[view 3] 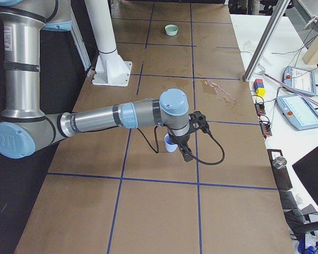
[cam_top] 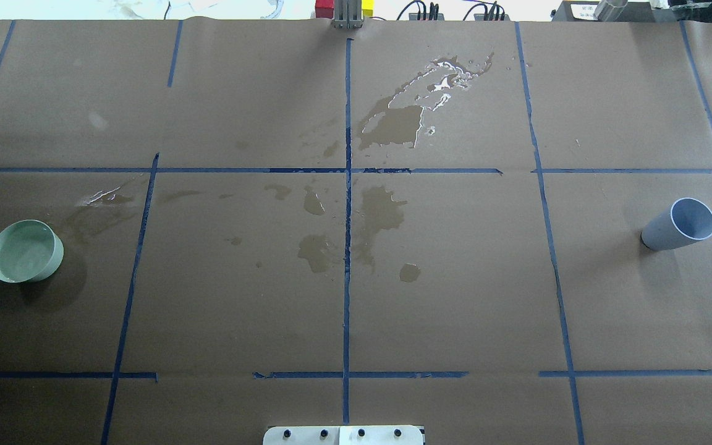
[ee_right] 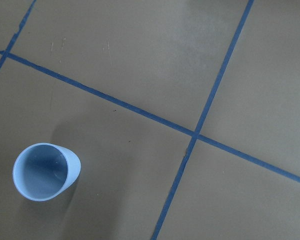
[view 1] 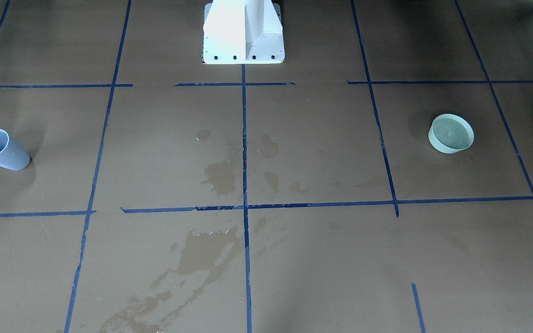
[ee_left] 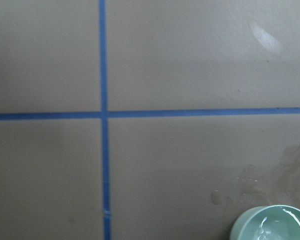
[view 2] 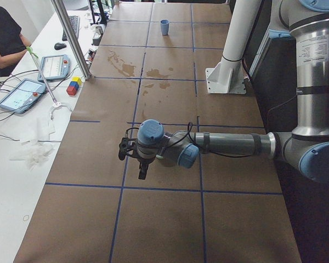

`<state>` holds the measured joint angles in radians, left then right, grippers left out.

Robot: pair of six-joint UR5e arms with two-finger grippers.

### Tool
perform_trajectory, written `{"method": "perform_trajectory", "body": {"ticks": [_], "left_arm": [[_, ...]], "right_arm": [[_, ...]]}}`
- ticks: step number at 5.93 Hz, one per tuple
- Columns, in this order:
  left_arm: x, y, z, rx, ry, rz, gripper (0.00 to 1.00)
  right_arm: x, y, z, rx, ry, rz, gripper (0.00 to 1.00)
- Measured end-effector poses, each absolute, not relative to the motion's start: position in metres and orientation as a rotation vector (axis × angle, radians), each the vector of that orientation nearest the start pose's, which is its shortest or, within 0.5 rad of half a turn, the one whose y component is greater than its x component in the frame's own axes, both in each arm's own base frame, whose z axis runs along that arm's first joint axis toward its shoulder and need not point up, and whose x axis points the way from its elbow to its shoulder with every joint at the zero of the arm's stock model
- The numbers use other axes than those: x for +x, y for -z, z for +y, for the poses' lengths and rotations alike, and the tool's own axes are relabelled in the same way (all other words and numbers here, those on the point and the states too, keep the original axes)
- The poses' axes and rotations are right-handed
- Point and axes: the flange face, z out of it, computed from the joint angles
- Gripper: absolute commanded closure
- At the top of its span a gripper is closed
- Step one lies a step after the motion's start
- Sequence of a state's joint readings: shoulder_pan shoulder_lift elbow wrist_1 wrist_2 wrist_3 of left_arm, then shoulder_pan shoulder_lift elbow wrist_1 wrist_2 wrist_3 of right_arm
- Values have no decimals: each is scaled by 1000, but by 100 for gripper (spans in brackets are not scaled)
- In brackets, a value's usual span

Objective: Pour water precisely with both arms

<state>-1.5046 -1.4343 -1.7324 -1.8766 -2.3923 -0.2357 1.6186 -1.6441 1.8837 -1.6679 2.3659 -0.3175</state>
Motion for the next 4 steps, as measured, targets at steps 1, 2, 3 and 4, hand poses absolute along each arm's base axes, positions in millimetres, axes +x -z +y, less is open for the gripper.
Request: {"method": "perform_trajectory", "body": {"ticks": [1,2,3,4], "left_arm": [[-49,-586,-447,155,2,831,0],[-64,-565,-437,132,-28,820,0],[-73,-555,-425,102,-62,817,0],[-76,-566,-410,60,-76,821,0]], "right_arm": [[75,-551,-456,216,274,-772,0],[67,-554,-458,172,239,-778,0],[62,-561,-457,146,231,-782,0],[60,-569,-452,130,230,-784,0]]}}
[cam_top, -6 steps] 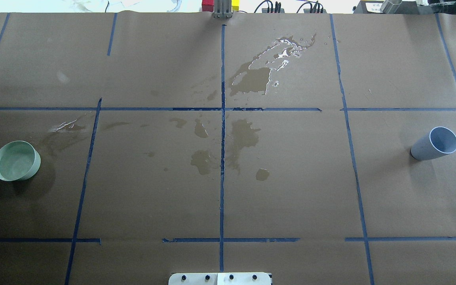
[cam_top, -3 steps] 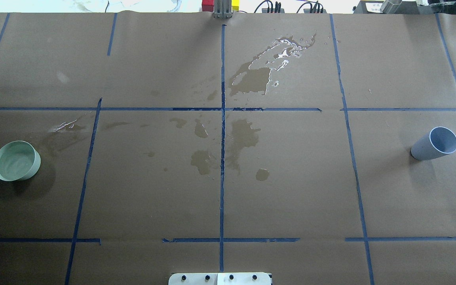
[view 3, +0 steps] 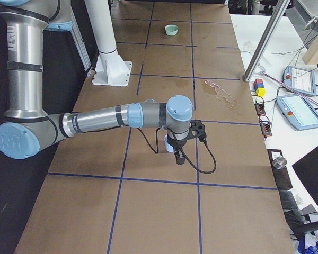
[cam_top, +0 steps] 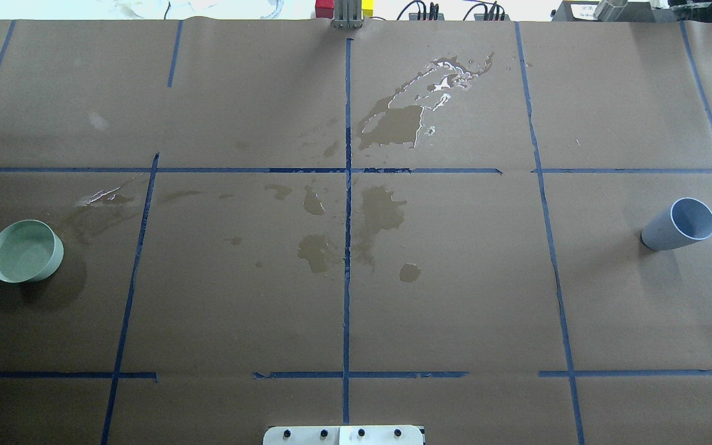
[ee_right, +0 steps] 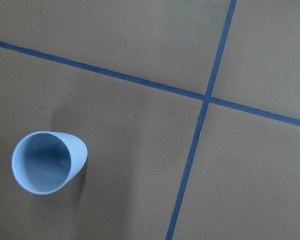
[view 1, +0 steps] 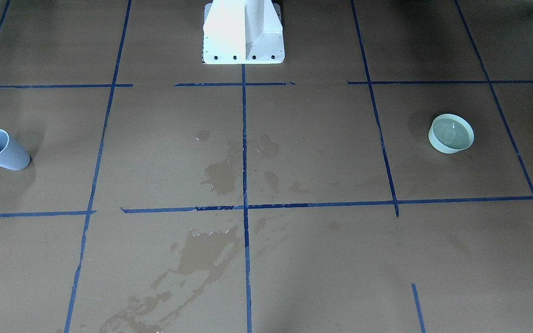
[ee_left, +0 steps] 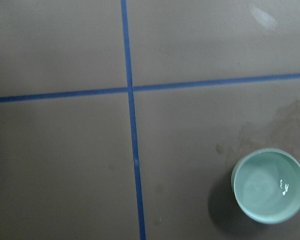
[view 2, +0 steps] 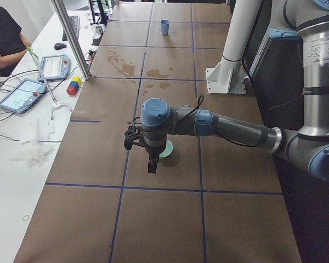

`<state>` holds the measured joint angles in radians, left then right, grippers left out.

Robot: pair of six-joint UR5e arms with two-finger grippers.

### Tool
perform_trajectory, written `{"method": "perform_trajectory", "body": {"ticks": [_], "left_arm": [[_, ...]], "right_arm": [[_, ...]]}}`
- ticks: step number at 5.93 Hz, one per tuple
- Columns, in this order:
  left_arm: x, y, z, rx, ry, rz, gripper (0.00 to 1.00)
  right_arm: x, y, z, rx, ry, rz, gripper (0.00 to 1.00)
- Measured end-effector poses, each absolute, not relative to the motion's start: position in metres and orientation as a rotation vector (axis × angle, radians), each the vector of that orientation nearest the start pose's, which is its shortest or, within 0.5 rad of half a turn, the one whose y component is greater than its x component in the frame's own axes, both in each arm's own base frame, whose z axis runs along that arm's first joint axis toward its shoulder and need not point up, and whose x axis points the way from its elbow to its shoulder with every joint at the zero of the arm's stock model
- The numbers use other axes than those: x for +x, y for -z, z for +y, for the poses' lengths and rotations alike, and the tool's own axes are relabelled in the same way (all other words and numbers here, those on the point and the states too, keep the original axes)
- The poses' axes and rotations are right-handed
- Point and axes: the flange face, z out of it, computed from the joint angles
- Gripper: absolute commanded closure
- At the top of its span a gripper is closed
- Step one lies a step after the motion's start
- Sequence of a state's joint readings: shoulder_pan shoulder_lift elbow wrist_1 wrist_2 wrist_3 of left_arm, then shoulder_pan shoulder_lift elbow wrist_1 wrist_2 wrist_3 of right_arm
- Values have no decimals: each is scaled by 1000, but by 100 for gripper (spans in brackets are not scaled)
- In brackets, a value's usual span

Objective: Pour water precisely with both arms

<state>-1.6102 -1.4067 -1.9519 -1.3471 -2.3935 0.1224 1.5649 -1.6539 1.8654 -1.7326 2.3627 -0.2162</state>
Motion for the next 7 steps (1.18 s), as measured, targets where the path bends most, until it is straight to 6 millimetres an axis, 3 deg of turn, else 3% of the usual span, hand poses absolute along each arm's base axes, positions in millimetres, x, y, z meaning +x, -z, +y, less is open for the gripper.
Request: {"method": "perform_trajectory", "body": {"ticks": [1,4,7], "left_arm": [[-76,-582,-397,20,-72,826,0],[-75,-618,-388,-53,-49,831,0],[-74,-646,-389,-74,-39,835,0]], "right_arm": [[60,-576,-446,118,228,-783,0],[60,-612,-414,112,218,-781,0],[58,-633,-408,83,202,-794,0]]}}
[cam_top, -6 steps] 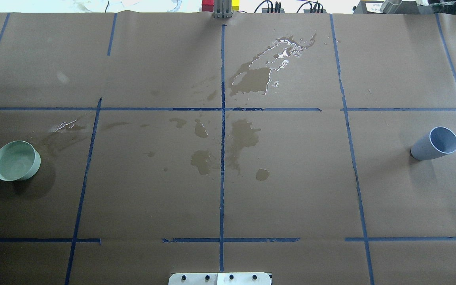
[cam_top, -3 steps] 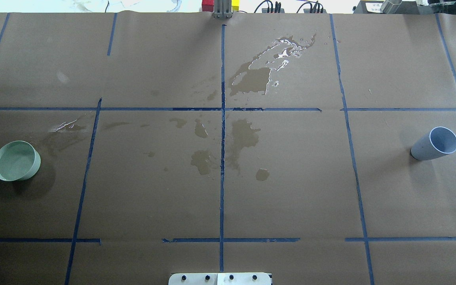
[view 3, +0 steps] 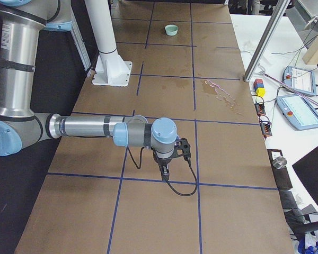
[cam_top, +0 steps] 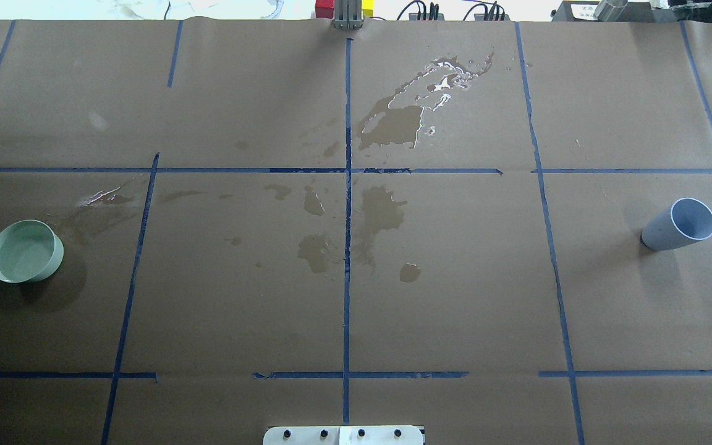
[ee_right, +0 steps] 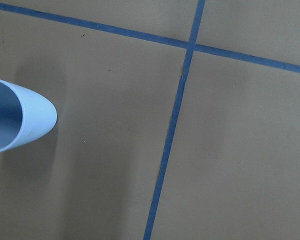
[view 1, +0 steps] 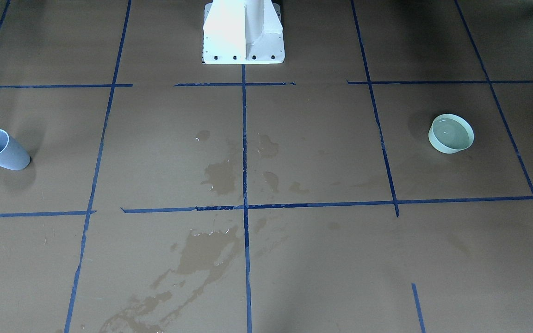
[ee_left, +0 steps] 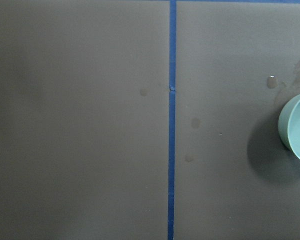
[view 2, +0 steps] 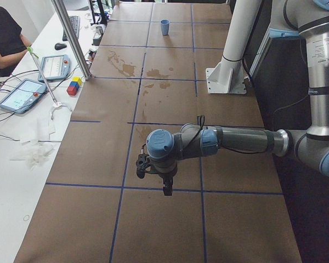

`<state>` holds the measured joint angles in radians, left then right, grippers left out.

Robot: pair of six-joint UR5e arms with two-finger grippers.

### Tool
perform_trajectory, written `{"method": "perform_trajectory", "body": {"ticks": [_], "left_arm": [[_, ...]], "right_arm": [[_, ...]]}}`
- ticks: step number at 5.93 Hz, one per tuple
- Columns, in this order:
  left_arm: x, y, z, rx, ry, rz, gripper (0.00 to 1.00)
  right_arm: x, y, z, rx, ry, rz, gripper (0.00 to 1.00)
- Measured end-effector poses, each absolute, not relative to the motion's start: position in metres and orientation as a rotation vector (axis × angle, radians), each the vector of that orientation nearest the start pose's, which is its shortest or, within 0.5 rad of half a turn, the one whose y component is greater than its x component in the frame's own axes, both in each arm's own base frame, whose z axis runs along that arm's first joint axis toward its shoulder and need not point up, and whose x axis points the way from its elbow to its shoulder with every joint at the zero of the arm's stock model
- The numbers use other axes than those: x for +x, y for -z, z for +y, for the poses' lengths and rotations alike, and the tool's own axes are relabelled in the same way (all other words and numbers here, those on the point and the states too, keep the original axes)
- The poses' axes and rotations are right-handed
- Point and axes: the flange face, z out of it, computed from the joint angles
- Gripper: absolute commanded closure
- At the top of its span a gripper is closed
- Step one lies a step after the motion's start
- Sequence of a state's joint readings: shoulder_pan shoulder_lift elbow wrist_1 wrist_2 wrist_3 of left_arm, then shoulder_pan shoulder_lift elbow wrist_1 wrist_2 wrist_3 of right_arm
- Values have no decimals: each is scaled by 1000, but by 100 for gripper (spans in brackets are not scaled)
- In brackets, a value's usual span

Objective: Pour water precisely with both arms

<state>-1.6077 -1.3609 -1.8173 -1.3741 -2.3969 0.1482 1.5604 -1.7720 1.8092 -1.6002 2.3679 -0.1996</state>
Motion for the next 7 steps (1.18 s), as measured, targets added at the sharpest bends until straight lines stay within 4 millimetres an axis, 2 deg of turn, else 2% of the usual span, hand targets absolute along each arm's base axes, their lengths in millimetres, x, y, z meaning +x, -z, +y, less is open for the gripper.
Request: {"method": "perform_trajectory", "body": {"ticks": [2,5,7], "left_arm": [[-74,-658,-391,-46,-52,834,0],[-73,-649,-393,-24,-65,839,0],[-68,-642,-395,-24,-79,838,0]], "right_arm": [[58,-633,-408,86,203,-796,0],[57,-638,-406,72,200,-794,0],[56,-653,-404,45,196,-789,0]]}}
